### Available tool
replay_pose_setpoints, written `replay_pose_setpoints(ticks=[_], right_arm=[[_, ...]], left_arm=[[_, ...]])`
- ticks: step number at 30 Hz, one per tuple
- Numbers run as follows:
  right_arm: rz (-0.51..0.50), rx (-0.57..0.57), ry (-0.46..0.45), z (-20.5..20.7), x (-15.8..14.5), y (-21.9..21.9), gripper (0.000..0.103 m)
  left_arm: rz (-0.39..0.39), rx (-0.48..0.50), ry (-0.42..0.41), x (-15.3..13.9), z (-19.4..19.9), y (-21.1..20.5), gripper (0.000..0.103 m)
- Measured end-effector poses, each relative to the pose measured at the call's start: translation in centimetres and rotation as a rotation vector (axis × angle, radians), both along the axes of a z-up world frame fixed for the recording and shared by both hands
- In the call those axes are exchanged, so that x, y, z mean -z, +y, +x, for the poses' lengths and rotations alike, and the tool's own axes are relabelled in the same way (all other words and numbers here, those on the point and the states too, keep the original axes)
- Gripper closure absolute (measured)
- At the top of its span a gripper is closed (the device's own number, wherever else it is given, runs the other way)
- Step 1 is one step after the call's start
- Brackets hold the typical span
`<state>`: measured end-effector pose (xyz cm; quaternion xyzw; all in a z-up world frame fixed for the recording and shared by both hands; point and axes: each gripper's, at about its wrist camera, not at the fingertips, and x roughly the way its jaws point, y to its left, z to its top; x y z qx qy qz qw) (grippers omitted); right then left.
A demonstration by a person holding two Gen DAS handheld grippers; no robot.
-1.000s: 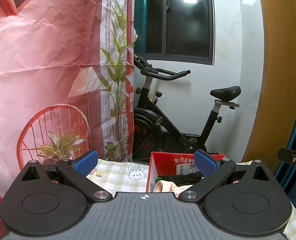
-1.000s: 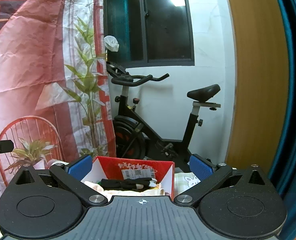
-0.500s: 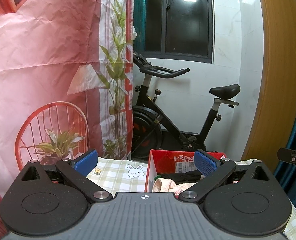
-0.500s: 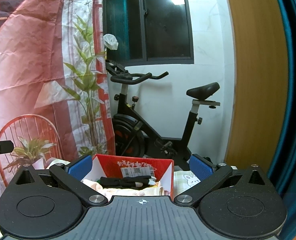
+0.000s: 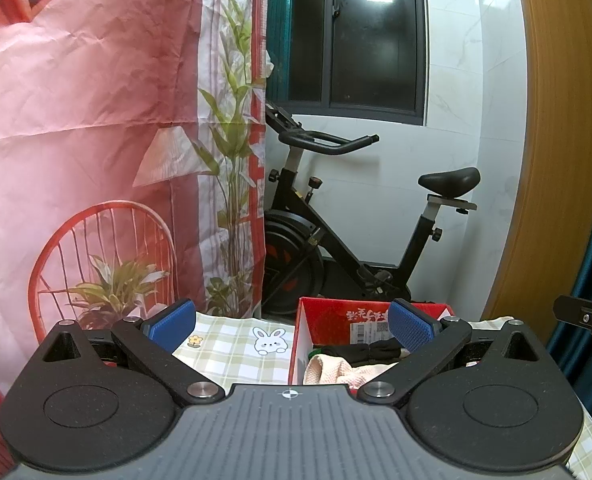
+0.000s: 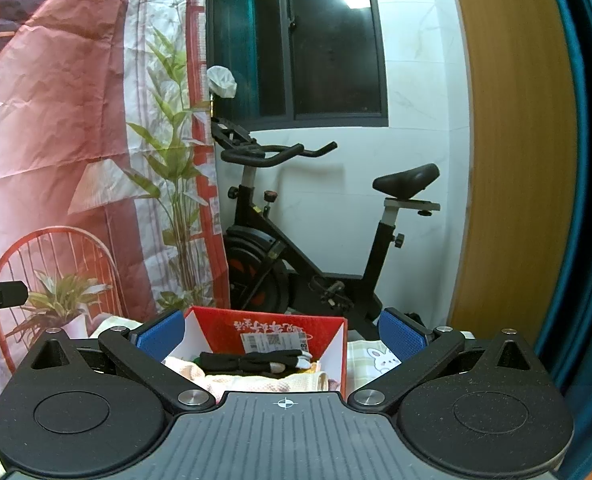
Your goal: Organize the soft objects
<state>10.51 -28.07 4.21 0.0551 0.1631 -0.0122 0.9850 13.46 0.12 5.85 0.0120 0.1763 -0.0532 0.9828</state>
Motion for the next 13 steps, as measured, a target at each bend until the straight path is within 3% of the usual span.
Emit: replay_pose_setpoints(ticks=[13], right_arm=[[-0.001, -0.001, 0.001, 0.07, -0.07, -0.02, 0.0]], left_arm=[[0.002, 0.009, 0.006, 0.85, 0.0, -0.09, 0.0]])
